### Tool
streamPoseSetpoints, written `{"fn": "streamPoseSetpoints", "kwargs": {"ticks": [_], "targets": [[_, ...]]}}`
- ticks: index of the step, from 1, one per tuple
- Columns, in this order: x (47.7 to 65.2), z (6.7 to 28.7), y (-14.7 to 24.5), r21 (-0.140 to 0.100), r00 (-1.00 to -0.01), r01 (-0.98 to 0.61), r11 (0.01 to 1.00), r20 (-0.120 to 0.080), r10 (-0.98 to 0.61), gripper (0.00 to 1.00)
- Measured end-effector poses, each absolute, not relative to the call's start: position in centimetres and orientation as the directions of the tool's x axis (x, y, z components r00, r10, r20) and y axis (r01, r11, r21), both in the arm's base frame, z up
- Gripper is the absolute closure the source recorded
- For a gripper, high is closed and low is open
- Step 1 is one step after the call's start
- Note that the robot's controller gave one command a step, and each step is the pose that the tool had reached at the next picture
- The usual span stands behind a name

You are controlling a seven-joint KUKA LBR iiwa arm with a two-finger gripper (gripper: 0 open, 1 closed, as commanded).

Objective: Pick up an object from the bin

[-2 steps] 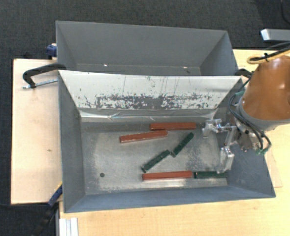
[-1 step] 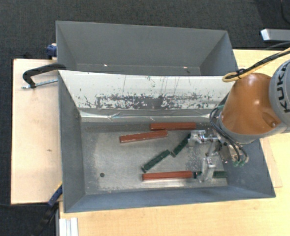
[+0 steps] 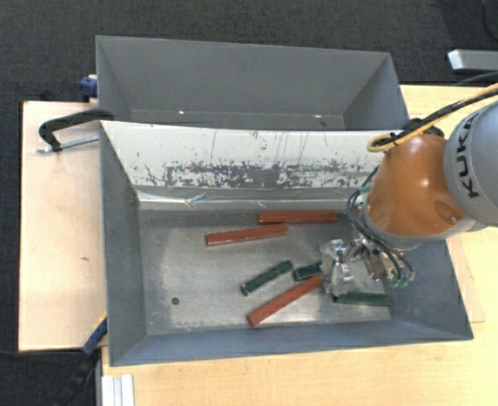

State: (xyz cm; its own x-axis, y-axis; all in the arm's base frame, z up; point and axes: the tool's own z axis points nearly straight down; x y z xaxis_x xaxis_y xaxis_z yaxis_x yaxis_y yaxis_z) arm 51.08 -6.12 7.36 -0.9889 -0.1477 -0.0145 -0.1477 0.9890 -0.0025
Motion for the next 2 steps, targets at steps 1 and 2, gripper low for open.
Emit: {"fn": "streamPoseSetpoints", "kwargs": {"ticks": [1,2], "targets": [[50.76,7.11,-6.09,0.0,-0.989,-0.148,0.989,-0.004,-0.148,0.0],[50.77,7.11,-6.09,0.0,-0.989,-0.149,0.989,-0.004,-0.149,0.0]]}}
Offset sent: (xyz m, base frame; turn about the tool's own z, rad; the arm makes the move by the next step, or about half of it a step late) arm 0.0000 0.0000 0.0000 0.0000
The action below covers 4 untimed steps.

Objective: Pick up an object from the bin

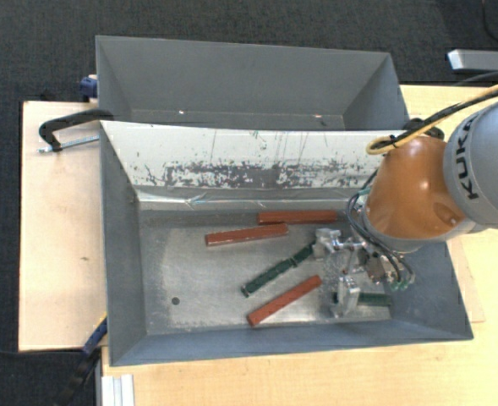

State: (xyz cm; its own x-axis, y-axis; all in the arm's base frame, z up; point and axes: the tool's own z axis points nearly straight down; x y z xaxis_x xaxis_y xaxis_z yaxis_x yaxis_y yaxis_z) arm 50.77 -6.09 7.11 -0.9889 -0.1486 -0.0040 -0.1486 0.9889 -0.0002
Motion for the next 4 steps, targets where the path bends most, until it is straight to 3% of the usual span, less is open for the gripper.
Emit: {"fn": "streamPoseSetpoints", "kwargs": {"ticks": [1,2,3,4], "targets": [[50.5,7.5,-0.3,0.0,-0.988,-0.154,0.988,-0.001,-0.154,0.0],[49.6,7.8,-3.4,0.0,-0.995,-0.095,0.995,0.0,-0.095,1.0],[49.7,7.8,-3.2,0.001,-0.995,-0.098,0.995,0.0,-0.098,1.0],[50.1,20.9,-2.8,0.0,-0.992,-0.127,0.992,-0.005,-0.127,1.0]]}}
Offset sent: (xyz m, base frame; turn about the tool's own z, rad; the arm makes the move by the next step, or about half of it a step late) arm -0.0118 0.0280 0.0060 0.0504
